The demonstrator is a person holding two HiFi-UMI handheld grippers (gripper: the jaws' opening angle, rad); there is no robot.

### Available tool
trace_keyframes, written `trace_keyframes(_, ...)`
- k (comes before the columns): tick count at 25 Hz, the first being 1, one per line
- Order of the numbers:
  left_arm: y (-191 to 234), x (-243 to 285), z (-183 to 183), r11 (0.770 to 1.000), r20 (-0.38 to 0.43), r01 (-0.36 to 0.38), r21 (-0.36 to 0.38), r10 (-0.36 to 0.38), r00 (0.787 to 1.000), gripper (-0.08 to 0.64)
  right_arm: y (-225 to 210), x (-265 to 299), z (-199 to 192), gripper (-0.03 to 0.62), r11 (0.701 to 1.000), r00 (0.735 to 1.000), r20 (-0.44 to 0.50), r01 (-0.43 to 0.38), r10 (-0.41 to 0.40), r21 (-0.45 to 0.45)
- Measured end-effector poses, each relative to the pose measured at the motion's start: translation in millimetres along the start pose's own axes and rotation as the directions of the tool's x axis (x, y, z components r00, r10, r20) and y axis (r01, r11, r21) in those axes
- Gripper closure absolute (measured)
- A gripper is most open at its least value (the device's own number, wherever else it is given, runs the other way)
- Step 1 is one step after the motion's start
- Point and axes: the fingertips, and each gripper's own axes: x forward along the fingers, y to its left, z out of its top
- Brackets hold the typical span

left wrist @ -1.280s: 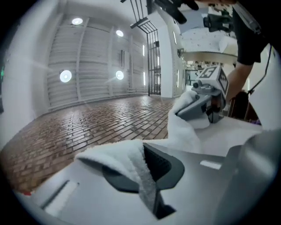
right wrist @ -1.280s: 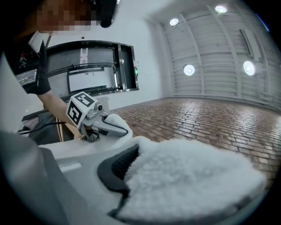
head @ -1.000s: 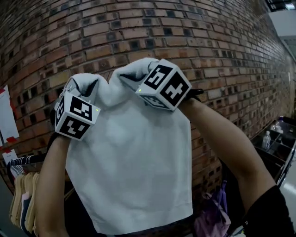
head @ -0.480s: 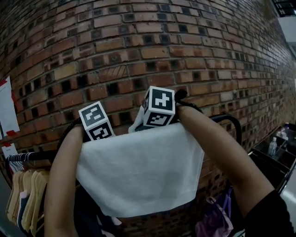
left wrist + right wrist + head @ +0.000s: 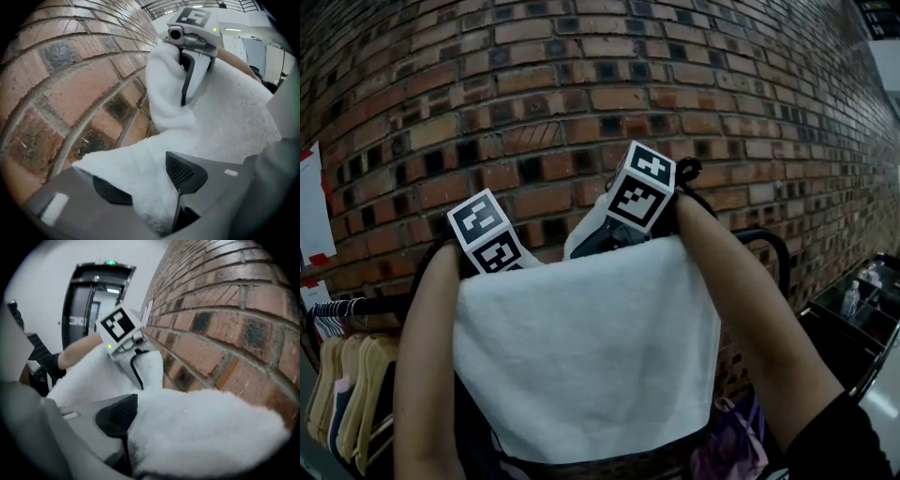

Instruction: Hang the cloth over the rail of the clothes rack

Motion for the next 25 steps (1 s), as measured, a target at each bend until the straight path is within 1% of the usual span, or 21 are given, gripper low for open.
trace_keyframes(1, -0.4, 0.3, -0.8, 1.0, 0.004, 0.01, -0.012, -0.01, 1.0, 0.341, 4.8, -2.3, 5.4, 0.419, 0.999, 0.998, 0.043, -0.039, 0.038, 0.024)
trace_keyframes(2, -0.4, -0.5, -0.7, 0.999, 0.016, 0.018, -0.027, -0.018, 1.0, 0.327, 6.8, -3.0, 7.8, 0.419, 0.998, 0.996, 0.065, -0.059, 0.057, 0.037)
trace_keyframes(3, 0.5, -2.4, 0.6, 0.999, 0.038, 0.021, -0.04, -0.019, 0.999, 0.313, 5.6, -2.5, 7.4, 0.419, 0.998, 0.996, 0.064, -0.057, 0.054, 0.042)
trace_keyframes(4, 2.2, -5.2, 2.4, 0.999, 0.064, 0.018, -0.051, -0.015, 0.998, 0.313, 1.2, -1.2, 3.6, 0.419, 0.999, 0.999, 0.037, -0.032, 0.031, 0.041)
trace_keyframes(5, 3.8, -8.4, 3.9, 0.998, 0.09, 0.015, -0.06, -0.009, 0.996, 0.313, -4.7, 1.1, -5.1, 0.419, 1.0, 1.0, -0.026, 0.008, -0.007, 0.028)
trace_keyframes(6, 5.0, -11.8, 5.0, 0.998, 0.113, 0.013, -0.069, -0.005, 0.994, 0.313, -9.5, 4.1, -17.2, 0.419, 0.999, 0.993, -0.113, 0.042, -0.042, -0.001)
trace_keyframes(7, 5.6, -14.8, 6.1, 0.997, 0.132, 0.011, -0.074, -0.001, 0.991, 0.313, -11.2, 6.6, -26.9, 0.419, 0.998, 0.981, -0.183, 0.052, -0.057, -0.032)
trace_keyframes(8, 6.1, -17.2, 7.4, 0.997, 0.146, 0.007, -0.075, 0.004, 0.989, 0.313, -9.4, 7.3, -29.6, 0.419, 0.998, 0.978, -0.204, 0.035, -0.044, -0.046)
trace_keyframes(10, 7.1, -20.2, 10.8, 0.998, 0.165, -0.006, -0.062, 0.016, 0.986, 0.313, -2.5, 2.6, -18.7, 0.419, 0.999, 0.99, -0.14, -0.016, 0.011, -0.03)
trace_keyframes(11, 7.7, -21.4, 12.6, 0.998, 0.177, -0.011, -0.054, 0.021, 0.984, 0.314, -1.6, -1.3, -14.0, 0.419, 0.999, 0.993, -0.118, -0.021, 0.018, -0.026)
trace_keyframes(14, 9.9, -24.5, 15.1, 0.999, 0.208, -0.026, -0.041, 0.034, 0.978, 0.314, -2.3, -11.4, -12.6, 0.419, 1.0, 0.988, -0.154, -0.008, 0.005, -0.02)
trace_keyframes(17, 11.8, -23.2, 11.8, 0.999, 0.19, -0.04, -0.037, 0.046, 0.981, 0.313, -2.6, -15.5, -26.0, 0.419, 0.999, 0.965, -0.263, 0.015, -0.023, -0.032)
trace_keyframes(18, 12.0, -21.9, 9.3, 0.998, 0.175, -0.04, -0.041, 0.047, 0.984, 0.309, -2.6, -16.6, -26.9, 0.419, 0.999, 0.962, -0.27, 0.016, -0.024, -0.032)
trace_keyframes(20, 11.9, -19.1, 3.8, 0.998, 0.143, -0.037, -0.055, 0.044, 0.989, 0.298, -1.7, -19.6, -22.6, 0.419, 1.0, 0.972, -0.233, 0.013, -0.014, -0.009)
trace_keyframes(21, 12.2, -18.5, 2.3, 0.998, 0.135, -0.037, -0.06, 0.045, 0.99, 0.293, -1.5, -20.7, -24.8, 0.419, 1.0, 0.972, -0.234, 0.015, -0.014, 0.001)
trace_keyframes(22, 12.6, -18.4, 1.9, 0.997, 0.134, -0.039, -0.062, 0.047, 0.99, 0.26, -0.9, -21.0, -31.2, 0.419, 1.0, 0.965, -0.262, 0.014, -0.013, 0.001)
trace_keyframes(24, 12.4, -19.7, 3.0, 0.997, 0.147, -0.034, -0.066, 0.044, 0.988, 0.247, -0.5, -20.7, -42.3, 0.419, 1.0, 0.949, -0.314, 0.011, -0.01, 0.004)
trace_keyframes(25, 11.0, -21.0, 4.6, 0.997, 0.16, -0.021, -0.071, 0.032, 0.987, 0.242, -3.1, -20.6, -48.8, 0.419, 1.0, 0.936, -0.351, 0.028, -0.026, -0.001)
